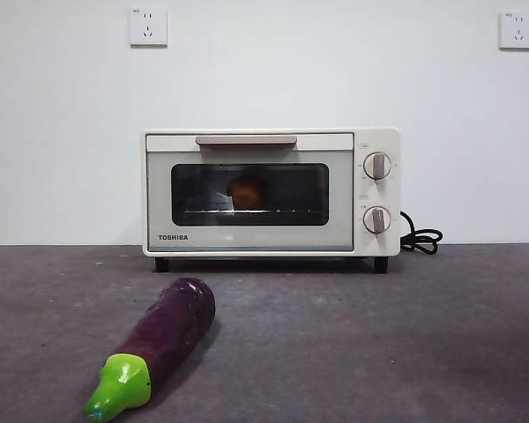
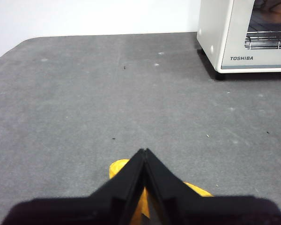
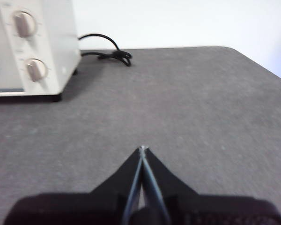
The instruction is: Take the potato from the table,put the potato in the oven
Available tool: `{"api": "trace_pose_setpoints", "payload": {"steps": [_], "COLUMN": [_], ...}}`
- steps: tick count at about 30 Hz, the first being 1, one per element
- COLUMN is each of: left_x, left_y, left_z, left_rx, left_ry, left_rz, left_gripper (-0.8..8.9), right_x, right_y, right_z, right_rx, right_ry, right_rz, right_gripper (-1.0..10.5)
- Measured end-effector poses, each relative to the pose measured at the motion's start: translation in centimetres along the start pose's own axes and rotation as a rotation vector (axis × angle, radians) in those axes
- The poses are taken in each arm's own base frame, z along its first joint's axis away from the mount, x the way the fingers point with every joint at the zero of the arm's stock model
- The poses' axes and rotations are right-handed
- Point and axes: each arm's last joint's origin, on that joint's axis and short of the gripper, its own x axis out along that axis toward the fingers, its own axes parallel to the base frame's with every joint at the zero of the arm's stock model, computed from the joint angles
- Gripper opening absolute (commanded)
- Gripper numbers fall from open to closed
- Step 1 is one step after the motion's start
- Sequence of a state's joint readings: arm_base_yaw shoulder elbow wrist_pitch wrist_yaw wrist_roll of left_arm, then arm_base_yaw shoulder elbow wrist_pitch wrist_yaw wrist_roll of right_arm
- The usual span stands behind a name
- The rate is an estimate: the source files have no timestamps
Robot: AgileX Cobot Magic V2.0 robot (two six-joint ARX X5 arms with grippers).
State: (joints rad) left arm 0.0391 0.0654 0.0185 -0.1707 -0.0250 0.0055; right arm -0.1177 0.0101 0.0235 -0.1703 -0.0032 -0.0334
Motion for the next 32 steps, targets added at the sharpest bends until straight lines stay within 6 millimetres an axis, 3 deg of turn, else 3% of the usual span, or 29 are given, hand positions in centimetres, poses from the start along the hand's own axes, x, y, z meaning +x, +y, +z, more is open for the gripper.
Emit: {"api": "trace_pose_setpoints", "payload": {"steps": [32], "left_x": [0.04], "left_y": [0.00], "left_z": [-0.05], "left_rx": [0.000], "left_ry": [0.007], "left_rz": [0.000], "left_gripper": [-0.04], "right_x": [-0.01], "right_y": [0.23], "right_z": [-0.20], "right_rx": [-0.002], "right_ry": [0.022], "right_rz": [-0.002], "right_gripper": [0.0]}}
